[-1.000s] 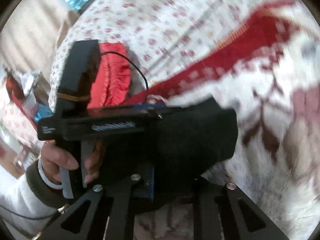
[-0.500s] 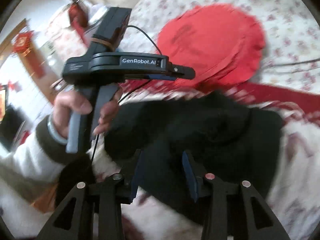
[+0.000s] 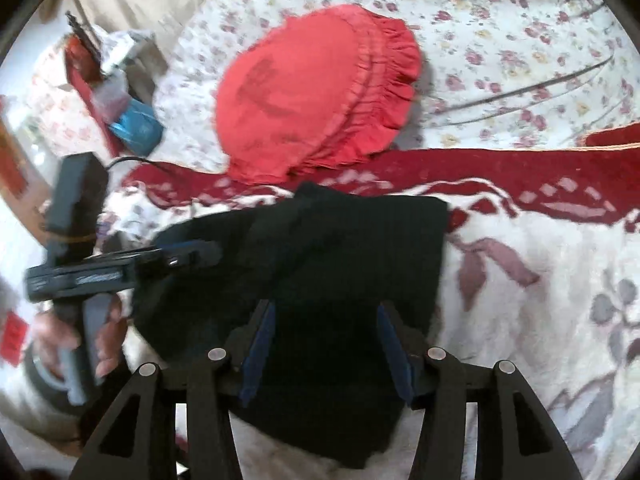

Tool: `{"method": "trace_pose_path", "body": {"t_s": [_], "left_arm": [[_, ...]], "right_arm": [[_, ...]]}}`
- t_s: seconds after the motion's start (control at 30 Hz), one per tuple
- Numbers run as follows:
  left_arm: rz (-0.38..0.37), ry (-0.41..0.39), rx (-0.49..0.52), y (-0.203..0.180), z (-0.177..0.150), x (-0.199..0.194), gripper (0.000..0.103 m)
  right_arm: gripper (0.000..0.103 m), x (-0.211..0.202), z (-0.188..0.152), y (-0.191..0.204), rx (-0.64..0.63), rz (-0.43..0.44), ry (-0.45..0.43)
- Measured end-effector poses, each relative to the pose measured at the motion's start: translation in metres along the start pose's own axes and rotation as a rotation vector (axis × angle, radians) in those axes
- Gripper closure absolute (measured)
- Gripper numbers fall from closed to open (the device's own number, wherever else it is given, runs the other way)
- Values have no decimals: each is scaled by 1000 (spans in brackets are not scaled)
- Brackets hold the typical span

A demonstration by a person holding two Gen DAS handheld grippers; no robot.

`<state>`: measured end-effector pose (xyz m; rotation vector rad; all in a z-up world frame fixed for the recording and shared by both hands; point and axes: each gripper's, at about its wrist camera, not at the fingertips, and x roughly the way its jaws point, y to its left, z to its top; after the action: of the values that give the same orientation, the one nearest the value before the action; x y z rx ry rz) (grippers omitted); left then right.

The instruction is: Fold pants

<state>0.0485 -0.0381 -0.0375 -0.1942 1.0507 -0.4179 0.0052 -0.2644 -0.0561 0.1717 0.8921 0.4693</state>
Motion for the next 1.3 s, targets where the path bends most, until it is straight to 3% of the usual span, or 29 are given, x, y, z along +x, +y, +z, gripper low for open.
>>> {"method": "trace_pose_path", "body": {"t_s": [0.2, 0.3, 0.37, 0.4, 0.43, 0.5, 0.63, 0.73, 0.8, 0.9, 1.07, 1.23, 1.3], "left_arm": [[48, 53, -11, -20, -3, 32, 32], [34, 23, -11, -29, -1, 34, 33], [10, 18, -39, -31, -1, 34, 60], [10, 27, -39, -33, -1, 35, 81], [0, 33, -26, -37, -1, 35, 89], [-5, 16, -3, -43, -3, 26, 91], [-9, -16, -16, -37, -10, -2, 92], [82, -4, -14, -25, -16, 4, 92], [67, 26, -52, -14, -19, 14, 91], [28, 16, -115, -4, -19, 11, 82], [74, -43, -120, 7, -20, -14, 60], [124, -42, -153, 27, -33, -28, 60], [153, -41, -156, 32, -38, -32, 60]], "right_arm": [[52, -2, -7, -24, 119, 42, -7], [52, -7, -7, -26, 122, 45, -17], [52, -8, -6, -25, 112, 43, -18], [52, -8, -6, -24, 107, 44, -18], [52, -8, -5, -23, 104, 45, -16], [52, -8, -1, -21, 102, 45, -20], [52, -9, 10, -11, 70, 69, -34], [50, 4, 14, -2, 36, 52, -14], [50, 23, 15, 3, 20, 17, 28], [50, 39, 14, 4, 19, -25, 66], [50, 35, 27, 22, -36, -26, 40], [50, 60, 38, 48, -105, -37, 65], [50, 85, 37, 56, -144, -80, 89]]}}
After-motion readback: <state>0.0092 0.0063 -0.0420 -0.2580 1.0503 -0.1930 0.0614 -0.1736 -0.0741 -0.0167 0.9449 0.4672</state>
